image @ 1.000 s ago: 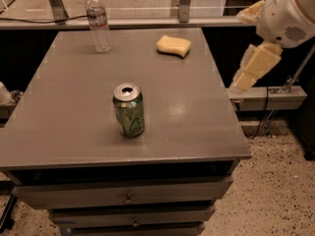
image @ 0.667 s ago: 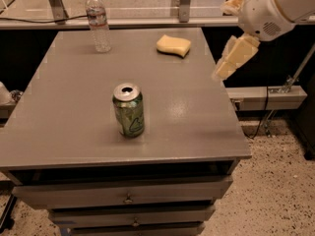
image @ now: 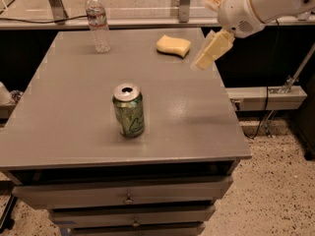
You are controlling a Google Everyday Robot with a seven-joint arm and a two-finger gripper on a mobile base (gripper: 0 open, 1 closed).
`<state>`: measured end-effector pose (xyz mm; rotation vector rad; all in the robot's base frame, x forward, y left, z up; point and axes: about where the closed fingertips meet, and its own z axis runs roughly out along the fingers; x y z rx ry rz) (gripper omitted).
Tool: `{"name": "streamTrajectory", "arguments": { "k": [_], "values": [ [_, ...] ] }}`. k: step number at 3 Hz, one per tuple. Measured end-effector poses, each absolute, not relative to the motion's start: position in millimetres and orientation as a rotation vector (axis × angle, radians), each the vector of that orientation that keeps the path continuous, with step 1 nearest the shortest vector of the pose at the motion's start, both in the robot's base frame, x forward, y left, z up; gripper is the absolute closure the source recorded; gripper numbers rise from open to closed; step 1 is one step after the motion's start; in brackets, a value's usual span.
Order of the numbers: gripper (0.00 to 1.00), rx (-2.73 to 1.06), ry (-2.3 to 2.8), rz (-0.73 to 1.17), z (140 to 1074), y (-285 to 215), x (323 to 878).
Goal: Move water bottle near green can
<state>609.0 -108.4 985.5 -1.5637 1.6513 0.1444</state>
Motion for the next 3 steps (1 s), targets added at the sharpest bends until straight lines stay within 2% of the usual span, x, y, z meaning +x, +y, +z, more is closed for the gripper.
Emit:
{"name": "streamTrajectory", "arguments": {
  "k": [1, 3],
  "values": [
    [0.00, -1.521, 1.620, 0.171, 979.1, -90.5, 632.8],
    [0.00, -1.310, 1.543, 0.281, 963.6, -42.0, 732.6]
  ]
}}
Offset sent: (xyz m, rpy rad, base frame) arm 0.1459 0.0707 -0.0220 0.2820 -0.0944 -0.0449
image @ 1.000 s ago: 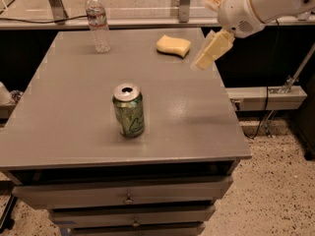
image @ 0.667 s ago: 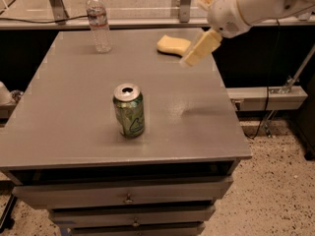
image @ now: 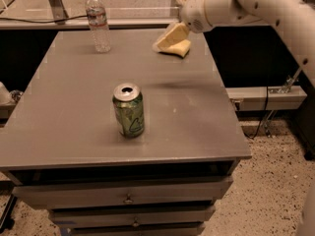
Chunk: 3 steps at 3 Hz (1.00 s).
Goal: Move water bottle near green can
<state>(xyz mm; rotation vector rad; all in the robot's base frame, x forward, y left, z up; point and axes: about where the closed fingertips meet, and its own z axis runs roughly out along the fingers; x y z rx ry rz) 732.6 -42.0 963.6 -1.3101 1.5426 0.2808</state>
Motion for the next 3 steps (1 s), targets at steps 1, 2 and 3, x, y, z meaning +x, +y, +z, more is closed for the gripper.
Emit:
{"name": "streamTrajectory", "arguments": {
  "k": [1, 2, 3],
  "values": [
    [0.00, -1.208, 1.519, 0.328, 961.5, -18.7, 767.0],
    [0.00, -1.097, 1.517, 0.339, 961.7, -4.6, 796.8],
    [0.00, -1.028, 1.505, 0.390, 963.0, 22.5, 820.3]
  ]
}}
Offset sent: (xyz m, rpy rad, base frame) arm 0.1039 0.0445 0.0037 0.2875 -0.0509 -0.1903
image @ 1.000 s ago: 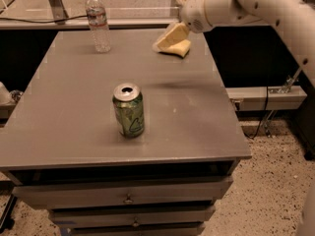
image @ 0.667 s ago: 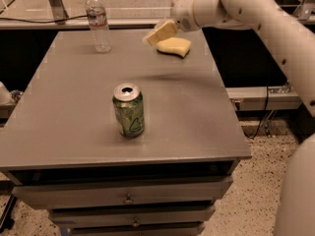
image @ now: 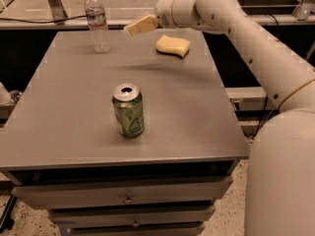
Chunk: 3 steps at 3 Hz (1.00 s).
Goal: Move water bottle near green can
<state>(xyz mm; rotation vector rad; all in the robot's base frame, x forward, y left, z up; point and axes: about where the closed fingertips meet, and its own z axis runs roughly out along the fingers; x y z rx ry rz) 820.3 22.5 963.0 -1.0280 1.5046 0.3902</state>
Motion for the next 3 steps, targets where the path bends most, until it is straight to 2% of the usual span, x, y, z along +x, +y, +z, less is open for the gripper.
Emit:
{"name": "streamTrajectory", "arguments": {
  "k": [1, 3],
  "values": [
    [0.00, -1.018, 1.491, 0.472, 958.6, 66.7, 837.3],
    [0.00, -1.087, 1.441, 0.667, 946.9, 152.7, 836.4]
  ]
}}
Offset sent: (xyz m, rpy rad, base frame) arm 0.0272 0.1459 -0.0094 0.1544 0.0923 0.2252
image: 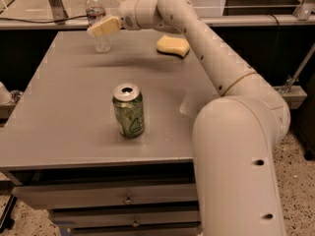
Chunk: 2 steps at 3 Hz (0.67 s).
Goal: Move water bottle near green can
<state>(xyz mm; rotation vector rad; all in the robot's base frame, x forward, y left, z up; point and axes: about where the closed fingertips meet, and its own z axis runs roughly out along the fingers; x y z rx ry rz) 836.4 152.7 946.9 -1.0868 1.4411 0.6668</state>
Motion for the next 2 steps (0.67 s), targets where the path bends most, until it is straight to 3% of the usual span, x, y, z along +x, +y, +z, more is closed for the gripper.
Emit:
{"name": "streamTrajectory", "arguments": {
  "k": [1, 2],
  "values": [
    [0.00, -1.113, 1.419, 0.737, 944.2, 177.2, 831.9],
    [0.16, -1.117, 1.407, 0.785, 940.0, 189.2, 830.8]
  ]
}}
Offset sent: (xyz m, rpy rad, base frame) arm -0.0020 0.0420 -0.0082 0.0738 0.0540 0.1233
